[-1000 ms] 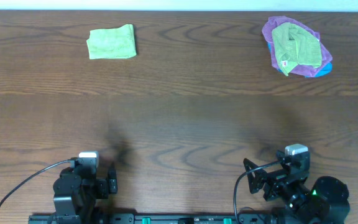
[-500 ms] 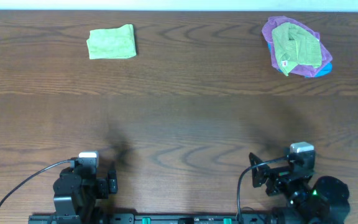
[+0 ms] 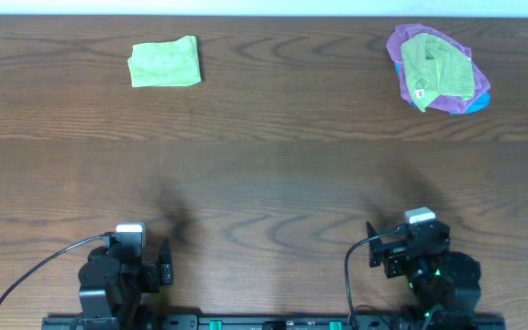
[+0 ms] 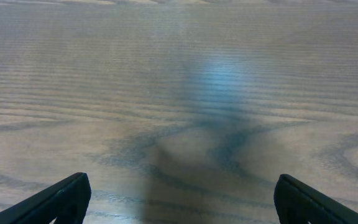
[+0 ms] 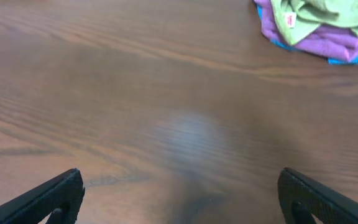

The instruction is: Fold the cloth

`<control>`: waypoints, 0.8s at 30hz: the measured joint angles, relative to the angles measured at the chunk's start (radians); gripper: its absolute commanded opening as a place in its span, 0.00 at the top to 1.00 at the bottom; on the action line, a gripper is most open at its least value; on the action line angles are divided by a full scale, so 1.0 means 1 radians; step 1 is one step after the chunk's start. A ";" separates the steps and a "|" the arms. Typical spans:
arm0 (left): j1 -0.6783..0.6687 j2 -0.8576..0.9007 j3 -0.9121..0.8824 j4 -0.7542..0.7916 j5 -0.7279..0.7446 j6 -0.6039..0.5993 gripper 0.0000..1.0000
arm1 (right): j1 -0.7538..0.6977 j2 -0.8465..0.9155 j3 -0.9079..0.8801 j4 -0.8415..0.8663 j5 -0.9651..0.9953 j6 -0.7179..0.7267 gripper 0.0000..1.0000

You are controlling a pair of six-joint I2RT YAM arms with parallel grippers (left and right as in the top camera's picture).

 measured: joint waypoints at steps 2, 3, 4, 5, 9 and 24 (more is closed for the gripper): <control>0.000 0.000 0.000 0.000 0.000 0.000 0.04 | 0.000 0.000 -0.015 0.003 0.010 -0.005 0.01; 0.000 0.000 0.000 0.000 0.000 0.000 0.04 | 0.000 0.000 -0.021 0.002 0.015 -0.006 0.01; 0.000 0.000 0.000 0.000 0.000 0.000 0.05 | 0.000 0.000 -0.023 -0.002 0.023 -0.007 0.01; 0.000 0.000 0.000 0.000 0.000 0.000 0.04 | 0.000 0.000 -0.023 -0.002 0.032 -0.008 0.01; 0.000 0.000 0.000 0.000 0.000 0.000 0.04 | 0.000 0.000 -0.023 -0.014 0.044 -0.003 0.01; 0.000 0.000 0.000 0.000 0.000 -0.002 0.04 | 0.000 0.000 -0.023 -0.041 0.053 0.024 0.01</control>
